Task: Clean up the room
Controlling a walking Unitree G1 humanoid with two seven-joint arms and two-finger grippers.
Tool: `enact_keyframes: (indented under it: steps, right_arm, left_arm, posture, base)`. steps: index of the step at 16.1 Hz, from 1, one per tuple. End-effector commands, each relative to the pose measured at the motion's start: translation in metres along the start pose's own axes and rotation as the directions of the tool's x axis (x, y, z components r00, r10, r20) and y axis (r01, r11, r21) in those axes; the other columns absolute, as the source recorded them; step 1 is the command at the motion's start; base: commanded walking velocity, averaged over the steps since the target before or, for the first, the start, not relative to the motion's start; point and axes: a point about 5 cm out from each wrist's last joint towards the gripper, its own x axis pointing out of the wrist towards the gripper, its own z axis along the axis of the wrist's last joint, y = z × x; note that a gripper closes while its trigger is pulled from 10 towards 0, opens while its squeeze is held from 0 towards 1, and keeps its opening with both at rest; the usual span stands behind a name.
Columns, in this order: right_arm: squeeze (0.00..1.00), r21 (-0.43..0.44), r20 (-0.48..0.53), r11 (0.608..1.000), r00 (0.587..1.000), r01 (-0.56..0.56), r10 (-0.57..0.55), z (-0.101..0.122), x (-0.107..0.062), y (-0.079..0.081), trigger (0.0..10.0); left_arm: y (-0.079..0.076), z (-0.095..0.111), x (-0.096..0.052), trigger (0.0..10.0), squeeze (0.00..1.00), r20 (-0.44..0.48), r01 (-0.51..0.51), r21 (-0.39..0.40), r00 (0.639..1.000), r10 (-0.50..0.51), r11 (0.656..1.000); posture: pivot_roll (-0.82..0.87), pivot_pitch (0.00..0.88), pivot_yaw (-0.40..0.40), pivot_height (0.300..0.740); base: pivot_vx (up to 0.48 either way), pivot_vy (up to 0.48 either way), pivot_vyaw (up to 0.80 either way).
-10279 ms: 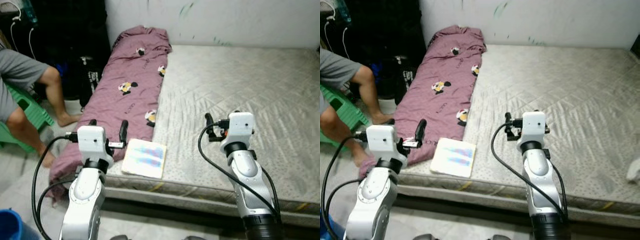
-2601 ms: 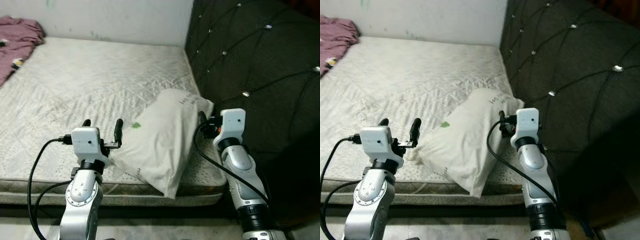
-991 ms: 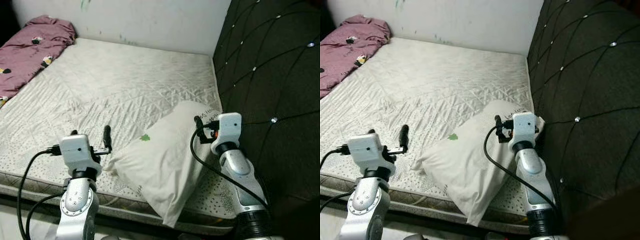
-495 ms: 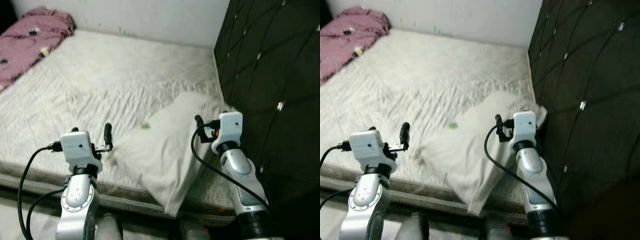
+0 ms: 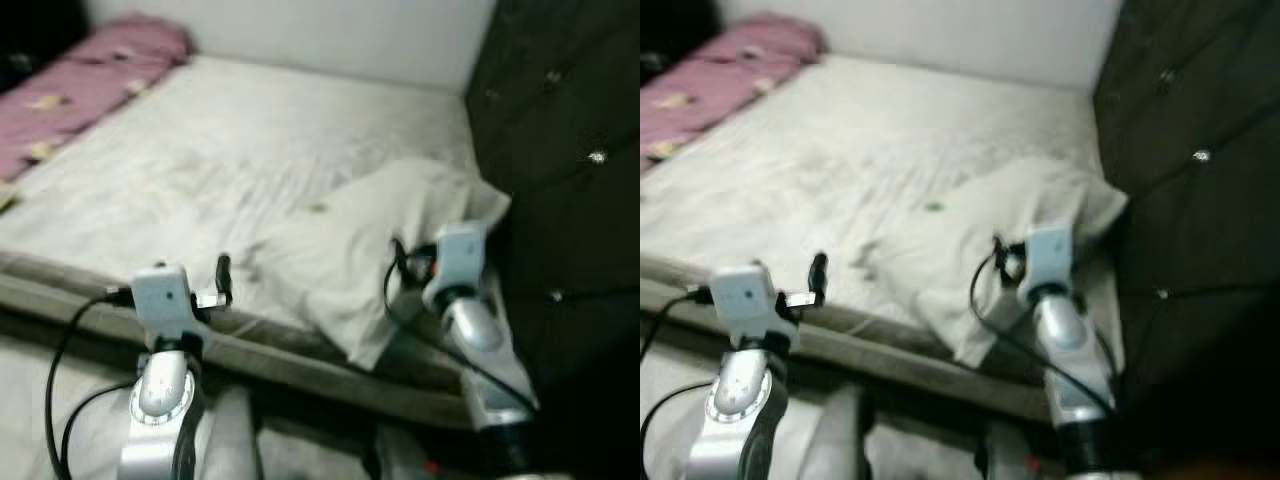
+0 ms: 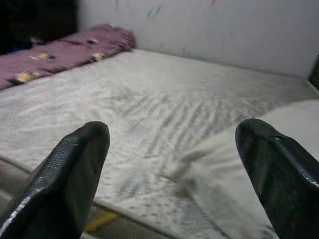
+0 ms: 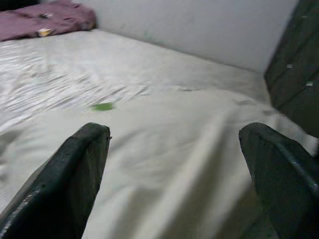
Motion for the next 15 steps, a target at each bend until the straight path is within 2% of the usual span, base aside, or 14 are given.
enact_keyframes:
  steps: [1,3,8,10,13,15]
  right_arm:
    - [0.0,-0.009,0.021,1.0,1.0,0.0,0.0,0.008,0.003,-0.002,10.0]
    - [0.0,-0.003,0.019,1.0,1.0,-0.003,0.003,0.007,0.0,0.0,10.0]
    - [0.0,0.01,-0.001,1.0,1.0,0.003,-0.003,0.003,-0.005,-0.001,10.0]
    - [0.0,0.011,-0.018,1.0,1.0,-0.01,0.011,0.001,-0.006,0.0,10.0]
    - [0.0,0.028,-0.096,0.992,0.987,-0.125,0.127,-0.006,-0.01,0.01,10.0]
    - [0.0,0.036,-0.137,0.98,0.971,-0.195,0.198,-0.01,-0.014,0.017,10.0]
  left_arm:
    - [-0.003,0.01,0.005,10.0,0.0,0.035,0.024,0.0,0.999,-0.024,1.0]
    - [-0.002,0.009,0.002,10.0,0.0,0.026,0.022,0.002,0.999,-0.022,1.0]
    - [-0.002,0.005,-0.002,10.0,0.0,0.009,0.024,-0.015,1.0,-0.024,1.0]
    - [-0.002,0.006,-0.001,10.0,0.0,0.01,0.02,-0.016,1.0,-0.02,1.0]
    - [0.0,0.007,-0.004,10.0,0.0,0.002,0.007,-0.005,1.0,-0.007,1.0]
    - [0.003,0.005,-0.015,10.0,0.0,-0.021,-0.002,0.001,1.0,0.002,1.0]
  posture:
    - [0.0,0.018,-0.056,0.636]
    - [0.0,0.022,-0.053,0.636]
    - [0.0,0.027,-0.055,0.562]
    - [-0.01,0.04,-0.053,0.562]
    - [-0.01,0.053,-0.055,0.562]
    - [-0.01,0.076,-0.057,0.562]
  base:
    - [0.0,0.0,0.0]
    - [0.0,0.0,0.0]
    - [0.0,0.0,0.0]
    - [0.0,0.0,0.0]
    - [0.0,0.0,0.0]
    - [0.0,0.0,0.0]
